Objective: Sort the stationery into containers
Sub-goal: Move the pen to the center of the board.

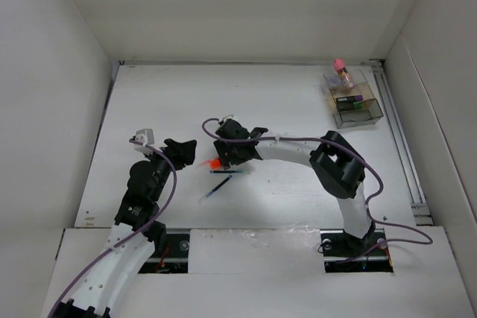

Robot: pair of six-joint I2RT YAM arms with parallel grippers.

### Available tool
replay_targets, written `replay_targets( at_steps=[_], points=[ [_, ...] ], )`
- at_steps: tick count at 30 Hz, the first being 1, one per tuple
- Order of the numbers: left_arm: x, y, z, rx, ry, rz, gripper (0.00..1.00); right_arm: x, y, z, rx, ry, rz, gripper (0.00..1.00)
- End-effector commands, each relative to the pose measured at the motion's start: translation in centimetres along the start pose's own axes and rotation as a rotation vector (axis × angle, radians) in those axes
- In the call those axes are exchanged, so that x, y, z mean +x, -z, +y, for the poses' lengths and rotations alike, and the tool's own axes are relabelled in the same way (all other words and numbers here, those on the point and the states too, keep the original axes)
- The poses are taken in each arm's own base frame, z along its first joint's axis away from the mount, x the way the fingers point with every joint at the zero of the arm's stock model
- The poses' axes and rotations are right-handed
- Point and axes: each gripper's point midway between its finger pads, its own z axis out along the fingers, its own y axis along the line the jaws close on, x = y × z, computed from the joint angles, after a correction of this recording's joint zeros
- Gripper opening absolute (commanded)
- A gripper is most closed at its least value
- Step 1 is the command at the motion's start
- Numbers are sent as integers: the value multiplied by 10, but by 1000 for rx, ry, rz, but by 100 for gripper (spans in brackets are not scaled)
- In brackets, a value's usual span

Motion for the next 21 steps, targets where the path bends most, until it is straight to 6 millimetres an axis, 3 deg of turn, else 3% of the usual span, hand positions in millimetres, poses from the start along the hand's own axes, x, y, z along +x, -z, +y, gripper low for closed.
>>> replay_targets(
  at_steps=[1,7,12,21],
  points=[
    [-16,1,-10,23,-10,-48,67,-18,3,10,-22,17,-39,80],
    [-16,1,-9,23,-19,-49,67,-22,6,30,-56,59,-47,81],
    [-15,1,-6,10,-20,-46,67,-22,5,33,-45,81,-34,81],
    [-27,6,-7,-3,-5,-96,67,-33,48,38,-113,72,-96,78]
  ],
)
